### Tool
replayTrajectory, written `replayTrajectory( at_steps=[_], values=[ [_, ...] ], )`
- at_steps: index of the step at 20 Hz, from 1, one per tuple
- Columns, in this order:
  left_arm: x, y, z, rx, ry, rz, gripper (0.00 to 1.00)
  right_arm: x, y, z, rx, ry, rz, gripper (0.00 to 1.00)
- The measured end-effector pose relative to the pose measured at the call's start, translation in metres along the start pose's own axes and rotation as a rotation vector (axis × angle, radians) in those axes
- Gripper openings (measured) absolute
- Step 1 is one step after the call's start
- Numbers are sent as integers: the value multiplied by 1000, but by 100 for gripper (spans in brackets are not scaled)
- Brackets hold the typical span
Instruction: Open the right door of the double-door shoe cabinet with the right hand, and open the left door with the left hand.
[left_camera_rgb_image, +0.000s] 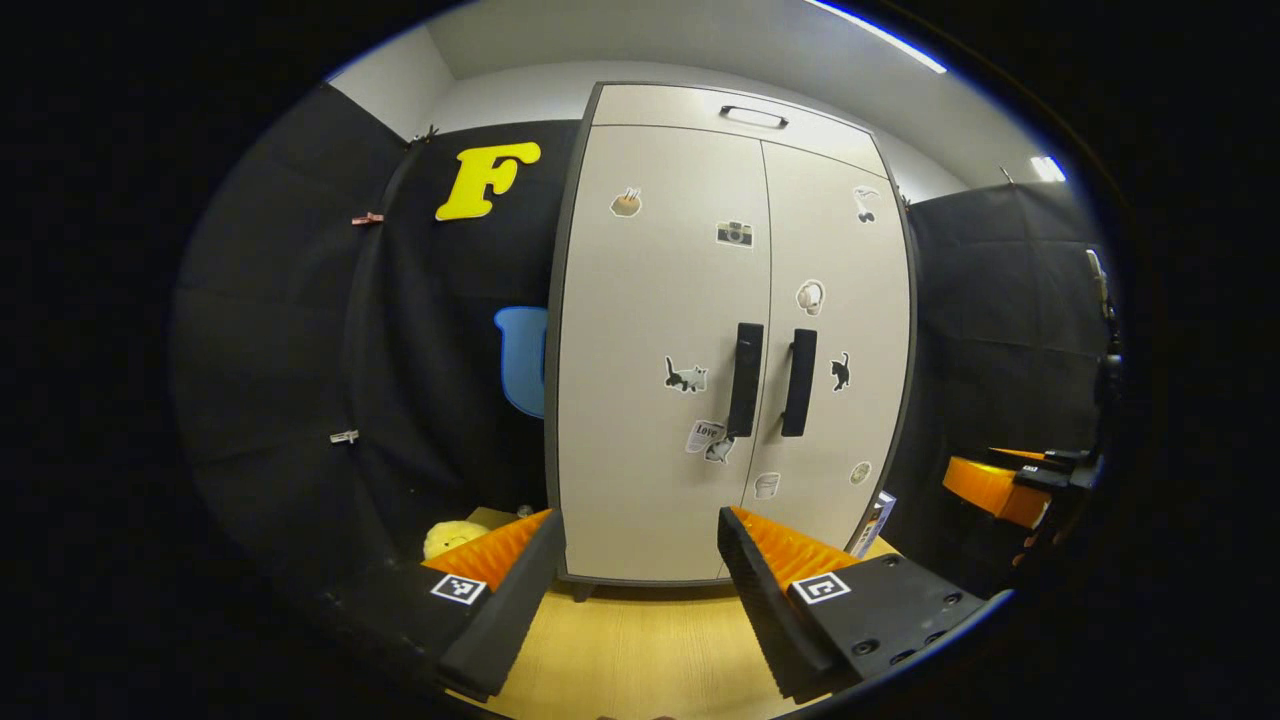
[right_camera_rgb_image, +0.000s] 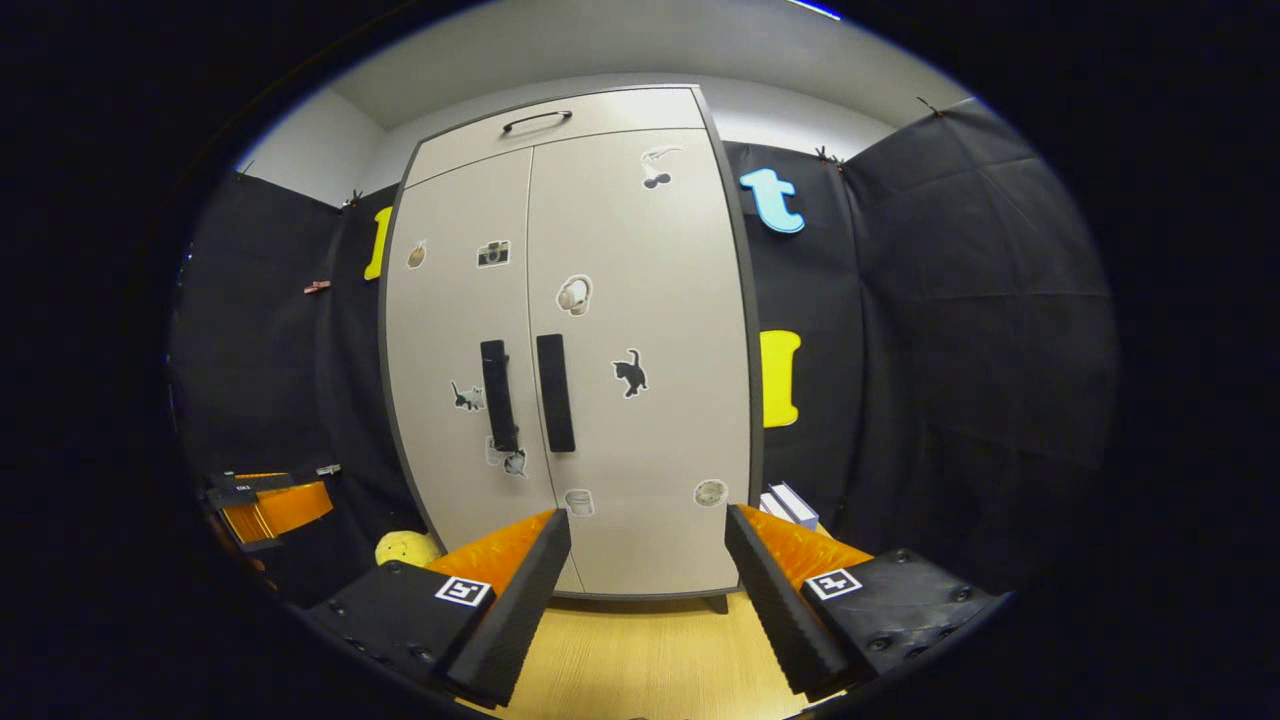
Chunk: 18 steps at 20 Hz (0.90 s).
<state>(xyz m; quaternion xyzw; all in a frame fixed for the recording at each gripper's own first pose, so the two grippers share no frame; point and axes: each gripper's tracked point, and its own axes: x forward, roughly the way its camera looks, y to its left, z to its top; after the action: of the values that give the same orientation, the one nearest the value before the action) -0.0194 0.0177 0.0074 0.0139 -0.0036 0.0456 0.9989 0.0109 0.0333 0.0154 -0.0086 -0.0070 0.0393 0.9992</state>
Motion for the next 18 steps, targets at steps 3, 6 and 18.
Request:
replayTrajectory(
  at_steps=[3, 6, 18],
  values=[
    [-9, 11, -2, -6, -5, 31, 95, 17, 22, 6, 1, 20, 52, 98],
    [-14, 26, -5, -23, 1, 51, 95, 35, 49, 16, 22, 29, 107, 98],
    [-12, 56, -17, -54, 5, 42, 95, 126, 87, 69, -77, -64, 43, 98]
  ],
)
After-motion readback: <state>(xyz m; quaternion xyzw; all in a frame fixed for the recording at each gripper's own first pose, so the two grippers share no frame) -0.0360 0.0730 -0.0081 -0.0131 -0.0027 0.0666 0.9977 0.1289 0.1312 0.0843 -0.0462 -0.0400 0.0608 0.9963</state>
